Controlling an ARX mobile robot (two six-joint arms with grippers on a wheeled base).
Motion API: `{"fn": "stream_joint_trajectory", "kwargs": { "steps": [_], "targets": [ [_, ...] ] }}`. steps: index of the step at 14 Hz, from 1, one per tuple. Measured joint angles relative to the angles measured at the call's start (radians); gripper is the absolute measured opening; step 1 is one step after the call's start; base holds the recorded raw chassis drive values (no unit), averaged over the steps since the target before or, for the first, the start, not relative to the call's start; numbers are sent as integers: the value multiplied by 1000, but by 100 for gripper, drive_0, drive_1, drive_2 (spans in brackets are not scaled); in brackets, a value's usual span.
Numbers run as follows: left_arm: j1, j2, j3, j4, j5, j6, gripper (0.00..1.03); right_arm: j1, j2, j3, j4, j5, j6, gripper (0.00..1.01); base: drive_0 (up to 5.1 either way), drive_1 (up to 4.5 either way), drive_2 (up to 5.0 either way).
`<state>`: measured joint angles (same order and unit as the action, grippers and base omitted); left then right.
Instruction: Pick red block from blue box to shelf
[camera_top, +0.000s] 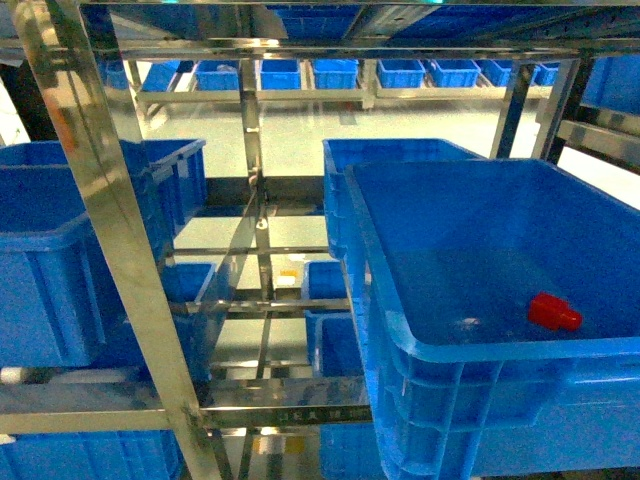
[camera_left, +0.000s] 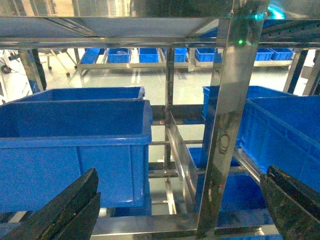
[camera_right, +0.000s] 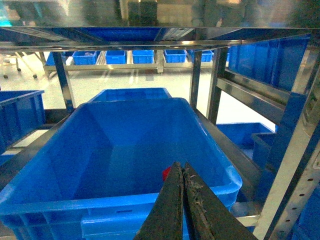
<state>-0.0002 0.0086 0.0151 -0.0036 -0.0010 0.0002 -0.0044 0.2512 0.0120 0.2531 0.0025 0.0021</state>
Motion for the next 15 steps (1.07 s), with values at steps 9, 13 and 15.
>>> {"fn": "stream_joint_trajectory", "kwargs": {
  "steps": [9, 13, 15],
  "targets": [
    [0, 0, 0, 0, 0, 0, 98, 0, -246, 0, -253, -3, 0, 2, 0, 0, 0],
    [0, 0, 0, 0, 0, 0, 98, 0, -246, 0, -257, -3, 0, 21, 0, 0, 0],
    [0, 0, 0, 0, 0, 0, 98, 0, -246, 0, -257, -3, 0, 50, 0, 0, 0]
  ]
}}
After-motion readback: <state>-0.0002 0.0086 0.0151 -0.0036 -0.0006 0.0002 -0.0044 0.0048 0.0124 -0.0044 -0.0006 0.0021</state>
